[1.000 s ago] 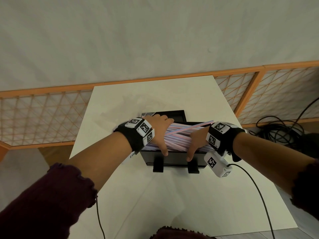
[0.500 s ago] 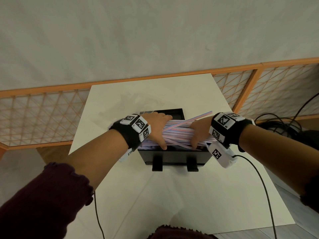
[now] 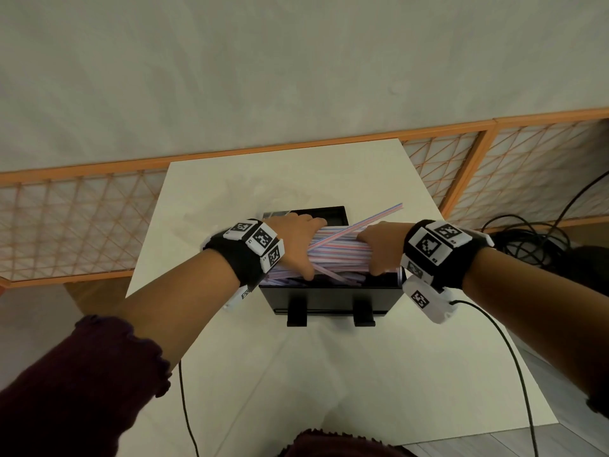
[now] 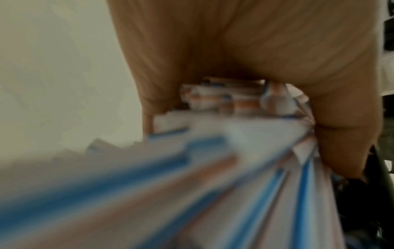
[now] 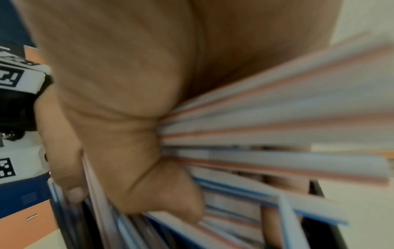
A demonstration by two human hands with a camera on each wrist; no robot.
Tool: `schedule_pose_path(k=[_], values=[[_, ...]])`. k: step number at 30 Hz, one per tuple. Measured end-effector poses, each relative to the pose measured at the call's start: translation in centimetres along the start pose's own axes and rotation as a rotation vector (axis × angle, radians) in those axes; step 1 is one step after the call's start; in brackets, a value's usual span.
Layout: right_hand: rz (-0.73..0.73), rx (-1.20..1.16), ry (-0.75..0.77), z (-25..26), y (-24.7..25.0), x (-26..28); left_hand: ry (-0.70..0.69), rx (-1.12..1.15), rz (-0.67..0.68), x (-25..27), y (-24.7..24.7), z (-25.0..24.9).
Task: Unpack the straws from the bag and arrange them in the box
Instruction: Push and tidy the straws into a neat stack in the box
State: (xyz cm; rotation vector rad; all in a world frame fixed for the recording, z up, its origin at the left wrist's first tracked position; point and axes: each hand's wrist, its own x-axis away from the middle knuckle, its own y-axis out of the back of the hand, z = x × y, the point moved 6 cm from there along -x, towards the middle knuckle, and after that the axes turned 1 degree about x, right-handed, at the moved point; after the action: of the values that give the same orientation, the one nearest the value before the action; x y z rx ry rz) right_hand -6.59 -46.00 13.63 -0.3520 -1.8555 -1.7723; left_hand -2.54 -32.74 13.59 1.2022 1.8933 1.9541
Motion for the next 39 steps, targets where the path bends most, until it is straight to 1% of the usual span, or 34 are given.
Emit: schedule_pose_path(k=[3,7,9,11,14,18,21,23,25,27,28,30,31,32,33,35,37,39], values=[[-0.008,0.006,0.013,0.2,0.0,0.0,0.01,0.027,0.015,-0.2,-0.1,0.3],[-0.06,-0.022,0.011,-0.2,1.1,0.6,0.001,0.087,0.014,-0.5,0.1,0.5],[-0.084,-0.031,0.004,-0.3,1.4,0.7,-0.002,0.08,0.019,-0.5,0.2,0.4],[-0.096,-0.038,0.003,0.1,0.8,0.5,-0.005,0.028,0.027,-0.5,0.1,0.3],[-0.119,-0.058,-0.004,1.0,-1.4,-0.3,0.008,-0.123,0.026,-0.5,-0.5,-0.1],[-0.143,-0.205,-0.04,1.0,-2.9,-0.4,0.011,-0.239,-0.019,-0.6,-1.3,-0.5],[-0.213,-0.279,-0.027,0.8,-2.9,-0.1,0.014,-0.259,-0.058,-0.5,-1.5,-0.7],[-0.295,-0.287,0.022,0.9,-2.6,0.3,0.015,-0.262,-0.075,-0.5,-1.6,-0.7],[-0.346,-0.269,0.065,0.5,-2.2,1.1,0.014,-0.254,-0.078,-0.5,-1.7,-0.6],[-0.391,-0.268,0.066,-1.0,-2.1,2.4,0.02,-0.247,-0.07,-0.6,-1.8,-0.5],[-0.454,-0.327,0.067,-2.0,-2.0,3.2,0.024,-0.247,-0.066,-0.6,-1.8,-0.4],[-0.688,-0.596,0.033,-4.9,-1.9,5.1,0.03,-0.247,-0.062,-0.7,-1.8,-0.4],[-0.804,-0.755,-0.027,-6.5,-2.1,5.8,0.032,-0.243,-0.063,-0.7,-1.8,-0.4],[-0.878,-0.909,-0.116,-7.8,-2.7,6.1,0.034,-0.238,-0.065,-0.7,-1.8,-0.4],[-0.899,-1.053,-0.203,-8.8,-3.6,5.9,0.036,-0.235,-0.068,-0.7,-1.8,-0.5],[-0.825,-1.338,-0.314,-9.4,-5.6,4.4,0.041,-0.23,-0.072,-0.6,-1.7,-0.5],[-0.752,-1.609,-0.36,-8.9,-7.3,2.8,0.044,-0.218,-0.068,-0.5,-1.7,-0.6],[-0.758,-1.752,-0.384,-7.9,-8.0,1.7,0.042,-0.206,-0.053,-0.4,-1.5,-0.7]])
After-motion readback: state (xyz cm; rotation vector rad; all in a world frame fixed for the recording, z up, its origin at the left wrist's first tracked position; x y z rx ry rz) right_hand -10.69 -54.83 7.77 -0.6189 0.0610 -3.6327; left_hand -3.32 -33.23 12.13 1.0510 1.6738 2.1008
